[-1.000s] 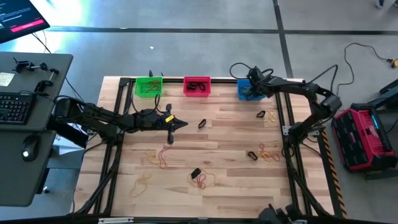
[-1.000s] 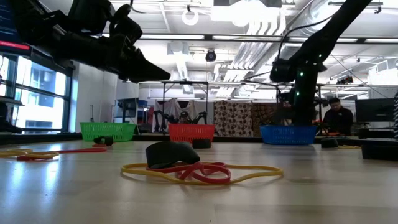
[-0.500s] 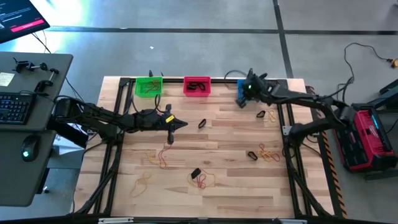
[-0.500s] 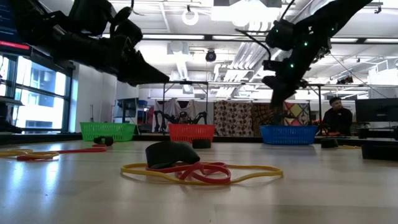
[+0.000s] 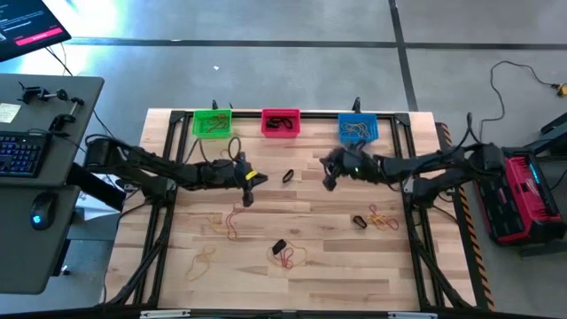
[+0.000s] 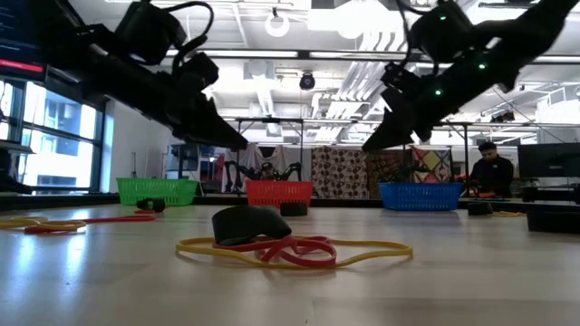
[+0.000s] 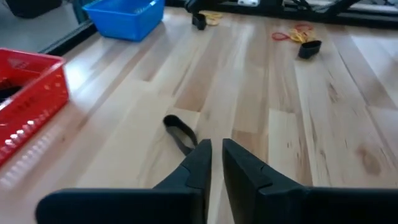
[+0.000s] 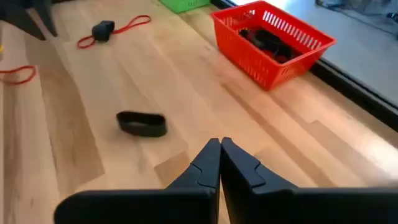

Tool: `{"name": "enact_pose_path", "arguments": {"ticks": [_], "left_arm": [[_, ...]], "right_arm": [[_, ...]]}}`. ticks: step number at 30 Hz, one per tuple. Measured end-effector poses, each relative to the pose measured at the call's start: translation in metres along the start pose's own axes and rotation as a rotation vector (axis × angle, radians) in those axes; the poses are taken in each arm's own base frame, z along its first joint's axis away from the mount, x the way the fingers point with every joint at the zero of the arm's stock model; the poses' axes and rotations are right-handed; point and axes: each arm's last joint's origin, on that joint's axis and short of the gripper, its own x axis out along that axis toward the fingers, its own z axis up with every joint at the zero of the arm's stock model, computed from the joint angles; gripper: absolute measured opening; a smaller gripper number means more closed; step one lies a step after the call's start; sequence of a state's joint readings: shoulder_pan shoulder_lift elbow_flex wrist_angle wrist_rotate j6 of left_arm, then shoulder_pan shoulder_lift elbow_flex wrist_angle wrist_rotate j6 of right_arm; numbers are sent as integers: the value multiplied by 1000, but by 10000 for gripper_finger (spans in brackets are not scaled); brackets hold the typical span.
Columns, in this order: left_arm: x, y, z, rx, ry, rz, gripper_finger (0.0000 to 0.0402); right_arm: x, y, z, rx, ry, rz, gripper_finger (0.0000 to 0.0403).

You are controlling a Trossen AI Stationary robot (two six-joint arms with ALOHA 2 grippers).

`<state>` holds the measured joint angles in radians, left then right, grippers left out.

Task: Sort rubber bands into baskets
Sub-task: Put the black rubber band into the red bin

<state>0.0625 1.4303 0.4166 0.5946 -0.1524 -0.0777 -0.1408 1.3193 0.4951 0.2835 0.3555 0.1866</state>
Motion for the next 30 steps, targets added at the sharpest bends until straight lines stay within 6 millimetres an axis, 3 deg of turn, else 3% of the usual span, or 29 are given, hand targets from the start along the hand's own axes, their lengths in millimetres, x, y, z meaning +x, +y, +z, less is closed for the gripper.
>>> {"name": "enact_pose_path", "arguments": {"ticks": [6,17,24,30], "left_arm": [[25,-5,-2,17,45,97,69],[68,-10,-11,-17,112,147,159],[84,-9,-15,-86,129,164,214],[85,-3,-19,-121,155,185,221]], "right_arm": [[-10,17,-14,10,-64,-26,0],[-17,32,-14,-32,-103,9,0],[-17,33,-14,-37,-103,13,0],[-17,33,-14,-52,-106,13,0]]}}
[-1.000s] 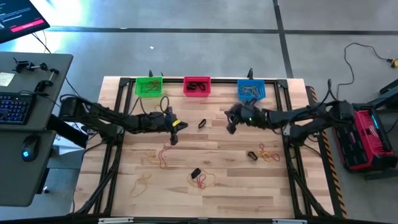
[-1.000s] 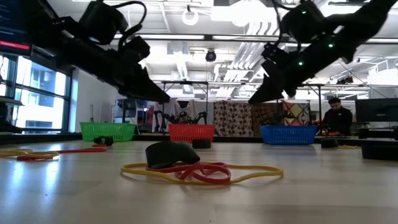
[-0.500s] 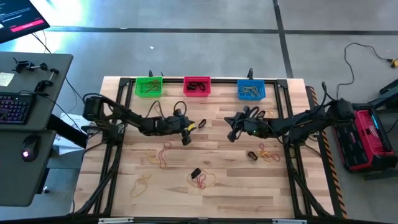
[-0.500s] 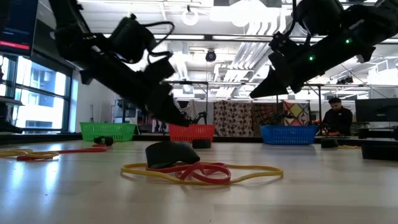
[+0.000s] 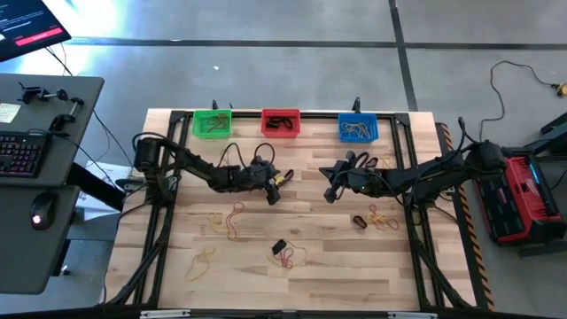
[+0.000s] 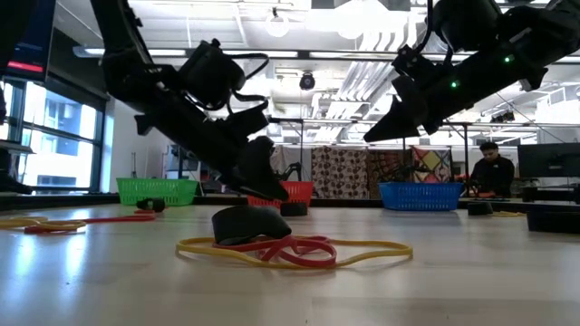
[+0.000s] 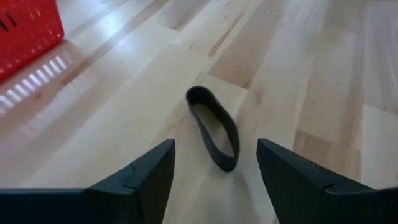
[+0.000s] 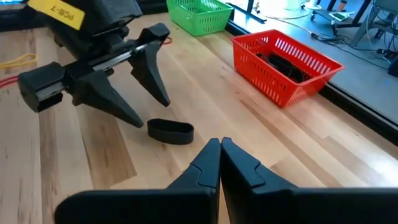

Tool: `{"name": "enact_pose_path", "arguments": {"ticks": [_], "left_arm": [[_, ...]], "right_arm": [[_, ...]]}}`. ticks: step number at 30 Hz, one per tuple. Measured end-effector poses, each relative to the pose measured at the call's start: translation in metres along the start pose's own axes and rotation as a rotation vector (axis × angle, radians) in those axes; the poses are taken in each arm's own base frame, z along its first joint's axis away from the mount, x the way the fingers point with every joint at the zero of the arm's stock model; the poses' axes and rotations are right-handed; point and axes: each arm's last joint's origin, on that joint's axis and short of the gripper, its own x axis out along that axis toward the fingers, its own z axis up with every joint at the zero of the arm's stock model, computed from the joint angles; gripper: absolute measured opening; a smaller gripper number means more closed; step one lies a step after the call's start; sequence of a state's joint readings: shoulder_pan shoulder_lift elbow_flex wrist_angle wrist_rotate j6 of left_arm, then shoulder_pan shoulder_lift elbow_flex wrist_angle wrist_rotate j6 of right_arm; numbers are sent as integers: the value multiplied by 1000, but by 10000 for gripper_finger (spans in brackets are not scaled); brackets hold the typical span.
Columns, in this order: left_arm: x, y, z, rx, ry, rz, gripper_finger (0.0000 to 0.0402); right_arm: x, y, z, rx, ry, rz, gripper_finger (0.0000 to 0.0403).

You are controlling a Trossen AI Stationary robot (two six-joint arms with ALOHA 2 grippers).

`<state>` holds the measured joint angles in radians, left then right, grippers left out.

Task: Sort rubber bands into baskets
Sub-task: Put the black rubber band into the red bin

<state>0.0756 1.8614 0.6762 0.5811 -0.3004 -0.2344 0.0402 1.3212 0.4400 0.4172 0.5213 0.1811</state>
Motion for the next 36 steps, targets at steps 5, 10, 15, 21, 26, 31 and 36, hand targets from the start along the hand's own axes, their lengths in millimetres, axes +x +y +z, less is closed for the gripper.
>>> {"name": "enact_pose_path", "arguments": {"ticks": [5,10,15,21,26,31,36], "left_arm": [[0,1,0,-1,7,-18,221],[1,2,0,-4,7,-19,221],[2,5,1,10,10,-11,221],[3,7,4,22,7,-16,221],[4,6,6,28,4,-31,221],[6,8,4,34,13,-24,221],[15,6,1,39,33,-37,220]], "right_arm": [[0,0,0,-5,-3,0,0],[0,0,0,-4,-3,1,0],[0,0,0,-4,-3,-1,0],[0,0,0,-4,-5,-13,0],[0,-1,0,-4,-5,-14,0],[0,-1,1,-8,-8,-21,0],[0,-1,1,-28,-9,-21,0]]}}
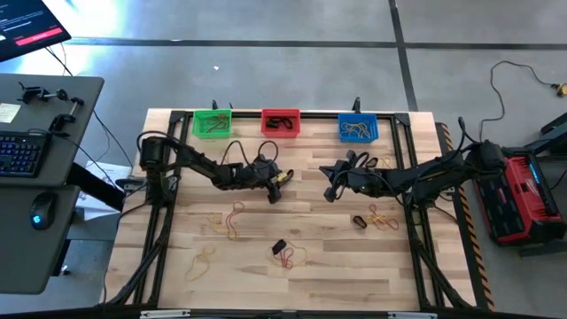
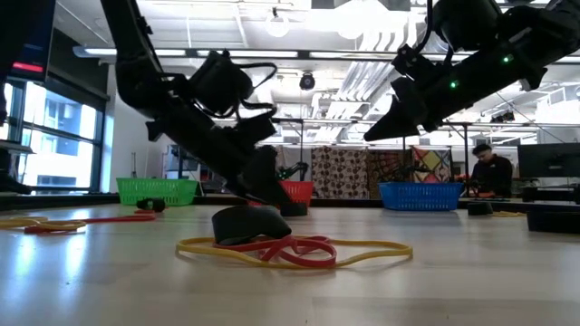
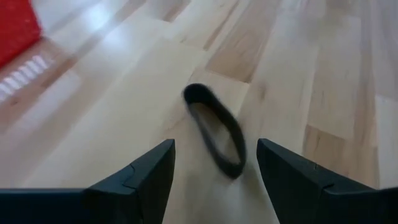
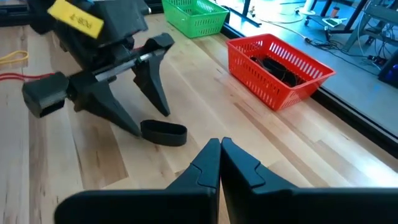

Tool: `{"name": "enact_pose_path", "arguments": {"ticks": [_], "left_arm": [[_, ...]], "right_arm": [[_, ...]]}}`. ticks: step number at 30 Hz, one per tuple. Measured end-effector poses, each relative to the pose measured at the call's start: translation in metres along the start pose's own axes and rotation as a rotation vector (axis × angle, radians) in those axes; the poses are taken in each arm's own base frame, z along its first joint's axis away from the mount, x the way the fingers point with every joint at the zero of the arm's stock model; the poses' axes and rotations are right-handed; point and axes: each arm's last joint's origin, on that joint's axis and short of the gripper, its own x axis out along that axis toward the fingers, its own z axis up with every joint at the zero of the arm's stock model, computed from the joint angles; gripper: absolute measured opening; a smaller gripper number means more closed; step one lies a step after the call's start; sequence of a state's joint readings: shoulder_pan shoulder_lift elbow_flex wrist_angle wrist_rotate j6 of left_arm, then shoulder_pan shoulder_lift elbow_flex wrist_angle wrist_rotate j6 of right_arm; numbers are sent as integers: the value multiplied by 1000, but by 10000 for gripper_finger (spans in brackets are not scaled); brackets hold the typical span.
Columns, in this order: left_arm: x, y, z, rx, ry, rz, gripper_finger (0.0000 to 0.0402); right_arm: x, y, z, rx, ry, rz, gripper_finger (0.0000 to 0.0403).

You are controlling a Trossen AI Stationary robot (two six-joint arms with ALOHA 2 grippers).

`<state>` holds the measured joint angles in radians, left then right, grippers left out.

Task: Sort rubber bands into baskets
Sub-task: Put the black rubber band into the red bin

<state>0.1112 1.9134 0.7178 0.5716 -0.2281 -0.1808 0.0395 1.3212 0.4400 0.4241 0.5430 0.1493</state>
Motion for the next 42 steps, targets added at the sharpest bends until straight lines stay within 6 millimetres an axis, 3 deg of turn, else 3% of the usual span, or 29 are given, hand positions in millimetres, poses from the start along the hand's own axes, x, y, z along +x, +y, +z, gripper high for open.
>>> {"name": "enact_pose_path", "arguments": {"ticks": [6,10,15,21,25,29,35,42], "left_arm": [[21,-5,3,1,2,20,220],[25,-7,3,0,4,24,203],[23,-10,4,26,-2,14,141],[23,-10,4,76,0,10,22],[16,-6,13,105,-2,21,12],[-1,9,37,112,-28,52,4],[-31,47,78,112,-80,143,2],[-41,84,112,144,-33,201,1]], "right_arm": [[0,-1,0,1,-1,-6,0],[0,-1,0,0,0,-6,0],[0,-1,0,-2,5,-6,0],[0,-1,-1,-1,13,-8,0],[0,-1,-1,-1,13,-8,0],[0,-1,-1,-2,13,-8,0],[0,-1,-1,-4,12,-8,0],[0,-1,-1,0,12,-10,0]]}}
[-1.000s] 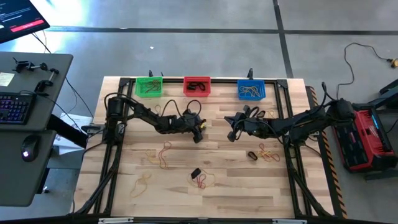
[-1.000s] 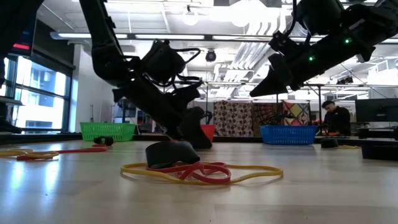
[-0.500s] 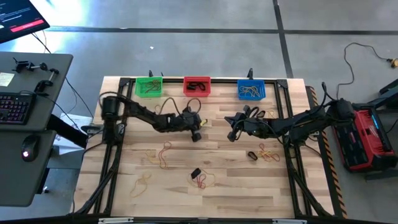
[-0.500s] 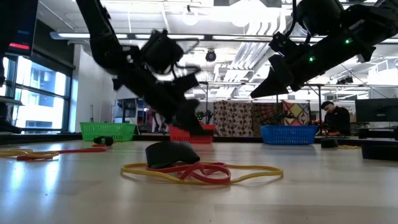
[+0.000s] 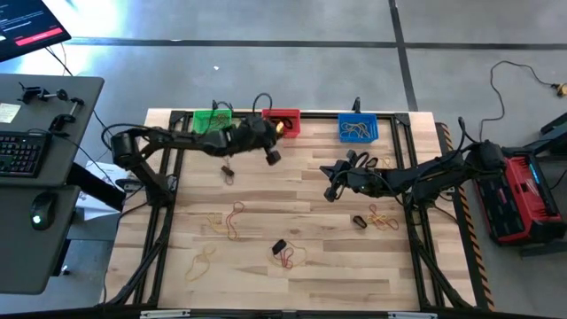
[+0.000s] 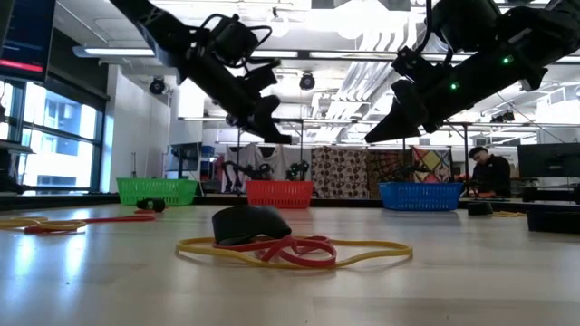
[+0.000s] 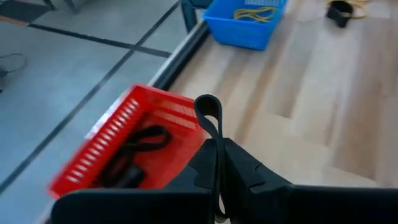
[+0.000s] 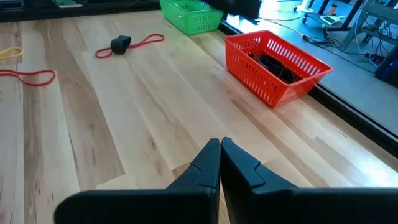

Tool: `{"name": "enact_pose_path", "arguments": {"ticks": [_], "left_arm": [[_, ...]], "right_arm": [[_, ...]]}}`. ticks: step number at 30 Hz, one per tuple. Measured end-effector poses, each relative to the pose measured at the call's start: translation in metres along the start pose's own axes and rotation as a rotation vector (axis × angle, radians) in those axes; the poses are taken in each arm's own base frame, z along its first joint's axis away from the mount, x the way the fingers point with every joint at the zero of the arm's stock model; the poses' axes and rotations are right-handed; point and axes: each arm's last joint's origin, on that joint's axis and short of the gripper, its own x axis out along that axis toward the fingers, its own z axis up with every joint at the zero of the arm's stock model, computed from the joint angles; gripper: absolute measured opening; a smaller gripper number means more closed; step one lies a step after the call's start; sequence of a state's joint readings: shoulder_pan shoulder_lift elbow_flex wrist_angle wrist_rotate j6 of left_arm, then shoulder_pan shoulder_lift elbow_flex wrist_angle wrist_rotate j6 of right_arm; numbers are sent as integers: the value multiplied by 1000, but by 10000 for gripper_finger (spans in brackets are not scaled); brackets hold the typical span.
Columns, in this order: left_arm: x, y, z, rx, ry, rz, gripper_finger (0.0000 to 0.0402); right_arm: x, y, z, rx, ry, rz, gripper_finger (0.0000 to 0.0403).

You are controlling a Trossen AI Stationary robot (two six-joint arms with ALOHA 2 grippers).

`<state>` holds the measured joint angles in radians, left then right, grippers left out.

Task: Sort rubber bands into baskets
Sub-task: Put the black rubber band into the red bin

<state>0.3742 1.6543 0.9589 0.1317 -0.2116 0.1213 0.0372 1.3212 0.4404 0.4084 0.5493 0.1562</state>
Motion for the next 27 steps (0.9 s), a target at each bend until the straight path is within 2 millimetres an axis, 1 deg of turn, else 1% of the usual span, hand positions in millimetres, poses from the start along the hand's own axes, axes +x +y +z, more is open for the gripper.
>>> {"name": "enact_pose_path", "arguments": {"ticks": [4,11,16,17,20,22,27], "left_arm": [[4,20,10,13,29,6,1],[5,59,18,-8,71,24,0],[7,74,24,1,103,45,0],[9,76,28,5,97,43,0],[16,84,33,12,142,13,0],[25,88,35,16,173,-1,0],[52,95,32,40,304,-56,0]], "right_arm": [[0,0,0,0,0,0,0],[0,0,0,0,0,1,0],[0,0,0,1,-1,0,0],[0,-1,0,3,-1,-2,0],[1,-1,1,9,-7,-3,0],[1,-1,1,9,-6,-1,0],[1,-1,1,11,-8,1,0]]}}
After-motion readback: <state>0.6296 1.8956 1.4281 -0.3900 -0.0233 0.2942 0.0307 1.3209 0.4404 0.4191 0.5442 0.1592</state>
